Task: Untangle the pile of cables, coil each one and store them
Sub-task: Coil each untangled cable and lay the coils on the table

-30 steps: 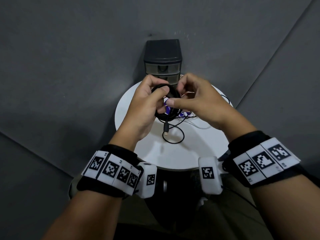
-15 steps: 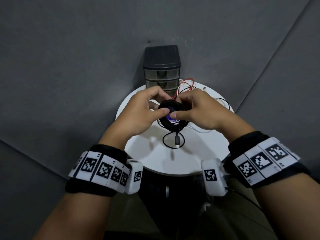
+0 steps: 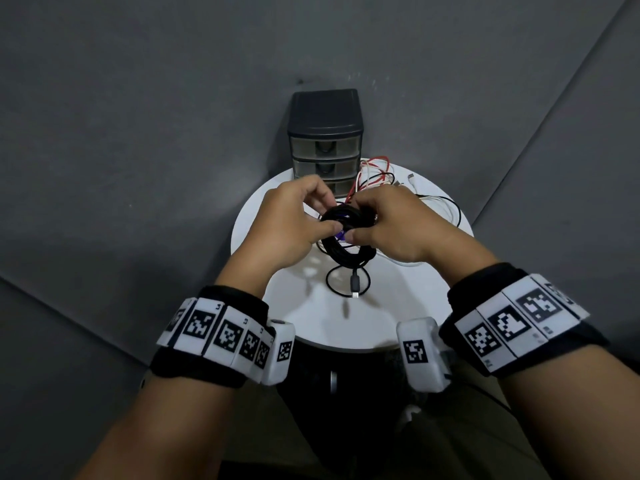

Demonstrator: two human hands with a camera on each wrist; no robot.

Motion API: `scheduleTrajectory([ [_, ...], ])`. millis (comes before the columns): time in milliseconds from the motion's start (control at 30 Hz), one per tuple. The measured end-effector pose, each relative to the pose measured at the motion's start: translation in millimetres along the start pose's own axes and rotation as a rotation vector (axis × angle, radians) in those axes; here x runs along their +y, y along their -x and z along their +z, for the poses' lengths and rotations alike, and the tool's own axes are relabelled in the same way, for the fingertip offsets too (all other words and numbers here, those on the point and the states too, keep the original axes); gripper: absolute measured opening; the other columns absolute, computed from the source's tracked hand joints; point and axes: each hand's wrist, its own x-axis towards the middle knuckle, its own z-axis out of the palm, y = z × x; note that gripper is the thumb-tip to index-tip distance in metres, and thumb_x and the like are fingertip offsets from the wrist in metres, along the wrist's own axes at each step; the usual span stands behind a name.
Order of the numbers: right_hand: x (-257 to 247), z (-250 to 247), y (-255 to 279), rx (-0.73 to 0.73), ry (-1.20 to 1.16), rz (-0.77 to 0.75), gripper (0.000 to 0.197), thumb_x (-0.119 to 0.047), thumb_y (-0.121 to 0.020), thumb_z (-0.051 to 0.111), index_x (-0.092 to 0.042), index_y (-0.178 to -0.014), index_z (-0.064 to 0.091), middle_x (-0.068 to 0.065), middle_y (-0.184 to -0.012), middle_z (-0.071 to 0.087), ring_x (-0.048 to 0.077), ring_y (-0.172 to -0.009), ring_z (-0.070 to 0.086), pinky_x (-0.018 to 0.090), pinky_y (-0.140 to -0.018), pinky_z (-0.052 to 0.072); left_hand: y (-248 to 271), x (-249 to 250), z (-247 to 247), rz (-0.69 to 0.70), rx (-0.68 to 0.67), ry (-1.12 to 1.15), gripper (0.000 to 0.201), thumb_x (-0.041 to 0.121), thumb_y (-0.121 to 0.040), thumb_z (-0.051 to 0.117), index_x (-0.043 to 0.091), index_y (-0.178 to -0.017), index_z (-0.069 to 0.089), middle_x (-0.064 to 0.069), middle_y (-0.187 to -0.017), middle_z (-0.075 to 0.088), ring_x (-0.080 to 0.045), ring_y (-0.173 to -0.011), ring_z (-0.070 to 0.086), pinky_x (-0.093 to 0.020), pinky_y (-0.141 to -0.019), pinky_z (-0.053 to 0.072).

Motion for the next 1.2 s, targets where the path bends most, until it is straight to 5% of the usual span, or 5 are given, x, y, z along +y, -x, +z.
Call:
scheduleTrajectory([
  [133, -6, 10, -1, 0.208, 0.009, -0.005, 0.022, -0.029, -0.083, 0.077, -0.018, -0.082, 0.058, -0.004, -0.071, 0.058, 0.022, -0.072, 0.053, 0.033, -0.059, 0.037, -3, 1, -2, 0.000, 0.064, 0.023, 0.028, 0.012, -0.074, 0.088, 0.022, -0.086, 0.064, 0.003, -0.082, 0.066, 0.001, -0.052, 0.050, -0.010, -0.050, 0.035],
  [300, -12, 9, -3, 0.301, -0.105, -0.071, 0.024, -0.029, -0.085, 0.077, -0.019, -0.081, 0.055, -0.006, -0.067, 0.055, 0.015, -0.066, 0.049, 0.032, -0.057, 0.037, -2, 2, -11, 0.007, 0.057, 0.114, 0.021, 0.018, -0.080, 0.084, 0.028, -0.088, 0.067, 0.004, -0.092, 0.071, -0.021, -0.075, 0.072, -0.034, -0.075, 0.054],
  [467, -14, 5, -7, 0.376, -0.268, -0.093, 0.025, -0.024, -0.083, 0.079, -0.017, -0.080, 0.055, -0.005, -0.067, 0.058, 0.014, -0.062, 0.050, 0.034, -0.060, 0.043, -1, 4, -22, 0.028, -0.027, 0.381, 0.011, 0.008, -0.096, 0.067, 0.009, -0.106, 0.062, -0.016, -0.094, 0.071, -0.020, -0.086, 0.069, -0.028, -0.085, 0.054],
  [600, -16, 5, -11, 0.376, -0.362, -0.112, 0.026, -0.025, -0.084, 0.078, -0.013, -0.083, 0.055, 0.001, -0.068, 0.061, 0.016, -0.061, 0.051, 0.037, -0.060, 0.047, -5, 3, -25, 0.047, 0.008, 0.451, 0.010, 0.003, -0.095, 0.068, 0.005, -0.104, 0.064, -0.029, -0.098, 0.070, -0.044, -0.094, 0.070, -0.044, -0.092, 0.058],
  [1200, -8, 27, -36, 0.201, -0.741, 0.023, 0.030, 0.002, -0.086, 0.074, -0.012, -0.112, 0.070, 0.012, -0.074, 0.063, 0.026, -0.075, 0.069, 0.052, -0.084, 0.061, -18, -22, -30, -0.188, 0.150, 0.530, 0.008, 0.004, -0.089, 0.074, 0.009, -0.095, 0.074, -0.021, -0.099, 0.075, -0.029, -0.091, 0.074, -0.048, -0.093, 0.059],
])
